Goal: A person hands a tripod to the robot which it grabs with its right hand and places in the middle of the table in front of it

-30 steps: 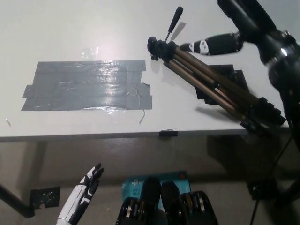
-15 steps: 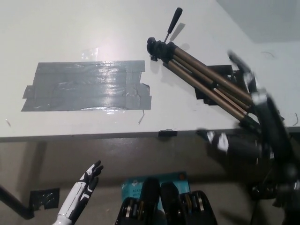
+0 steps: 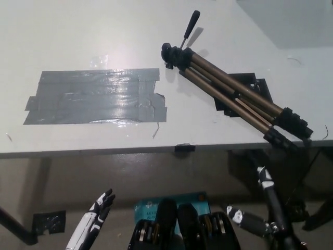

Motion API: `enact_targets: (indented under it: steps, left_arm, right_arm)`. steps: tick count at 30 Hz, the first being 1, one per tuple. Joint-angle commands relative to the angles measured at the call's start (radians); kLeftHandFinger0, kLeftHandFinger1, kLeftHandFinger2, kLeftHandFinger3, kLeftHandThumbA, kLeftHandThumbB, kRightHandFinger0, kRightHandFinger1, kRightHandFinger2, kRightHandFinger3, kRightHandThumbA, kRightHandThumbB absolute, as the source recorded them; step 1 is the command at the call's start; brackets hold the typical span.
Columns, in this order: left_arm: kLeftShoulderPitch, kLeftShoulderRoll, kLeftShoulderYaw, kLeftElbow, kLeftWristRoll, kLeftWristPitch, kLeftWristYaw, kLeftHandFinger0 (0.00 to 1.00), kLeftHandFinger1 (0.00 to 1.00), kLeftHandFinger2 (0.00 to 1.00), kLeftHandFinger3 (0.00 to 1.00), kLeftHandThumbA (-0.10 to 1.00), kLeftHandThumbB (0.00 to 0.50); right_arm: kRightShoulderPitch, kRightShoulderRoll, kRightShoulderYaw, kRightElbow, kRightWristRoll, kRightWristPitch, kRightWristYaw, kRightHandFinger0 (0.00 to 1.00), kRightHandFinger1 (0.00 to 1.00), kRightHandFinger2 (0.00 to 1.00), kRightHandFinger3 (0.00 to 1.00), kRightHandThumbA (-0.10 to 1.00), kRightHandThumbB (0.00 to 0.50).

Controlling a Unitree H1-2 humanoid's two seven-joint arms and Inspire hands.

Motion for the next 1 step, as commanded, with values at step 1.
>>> enact_targets:
  steps: [1]
  left_arm:
    - [-0.003,0.006,0.027,-0.022,-0.014,-0.027,0.019,1.00,1.00,1.00,1.00,1.00,0.343]
  right_arm:
    - [-0.040,-0.010,0.010,0.123,0.003,-0.258,-0.106,0.87,0.99,1.00,1.00,0.92,0.126]
